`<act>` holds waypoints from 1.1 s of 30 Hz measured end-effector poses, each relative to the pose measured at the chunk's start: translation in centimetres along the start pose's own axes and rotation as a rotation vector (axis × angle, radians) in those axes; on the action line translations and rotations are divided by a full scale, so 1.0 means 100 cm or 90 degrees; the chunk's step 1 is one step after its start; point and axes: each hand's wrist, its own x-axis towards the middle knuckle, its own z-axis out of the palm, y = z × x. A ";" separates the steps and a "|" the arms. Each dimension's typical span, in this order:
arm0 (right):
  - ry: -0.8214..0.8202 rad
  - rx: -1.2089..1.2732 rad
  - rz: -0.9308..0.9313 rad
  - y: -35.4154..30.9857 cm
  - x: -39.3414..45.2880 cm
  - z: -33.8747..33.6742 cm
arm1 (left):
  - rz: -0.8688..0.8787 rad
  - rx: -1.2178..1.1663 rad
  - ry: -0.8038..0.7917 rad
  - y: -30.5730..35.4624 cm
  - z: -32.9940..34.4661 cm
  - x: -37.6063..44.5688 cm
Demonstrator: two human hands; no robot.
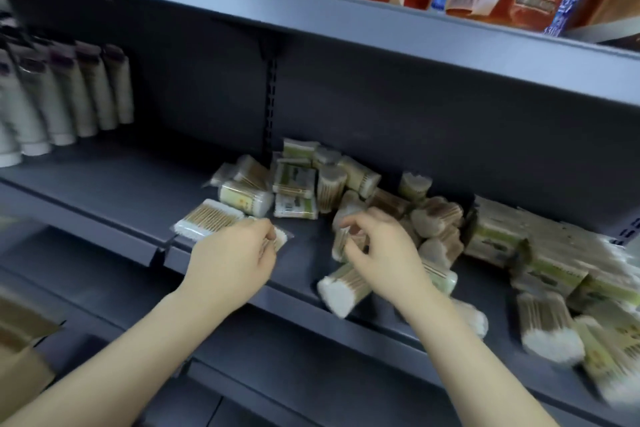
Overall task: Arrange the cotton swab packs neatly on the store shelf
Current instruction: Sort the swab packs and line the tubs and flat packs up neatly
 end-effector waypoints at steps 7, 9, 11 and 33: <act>-0.179 -0.042 -0.080 -0.039 0.024 0.039 | -0.067 0.055 0.000 -0.045 -0.012 -0.008; -0.219 -0.065 -0.099 -0.046 0.030 0.049 | -0.072 0.065 -0.003 -0.054 -0.013 -0.009; -0.240 -0.085 -0.108 -0.050 0.033 0.057 | -0.073 0.068 -0.010 -0.062 -0.013 -0.009; -0.333 -0.194 -0.132 -0.042 0.039 0.058 | -0.074 0.061 -0.062 -0.064 -0.002 0.001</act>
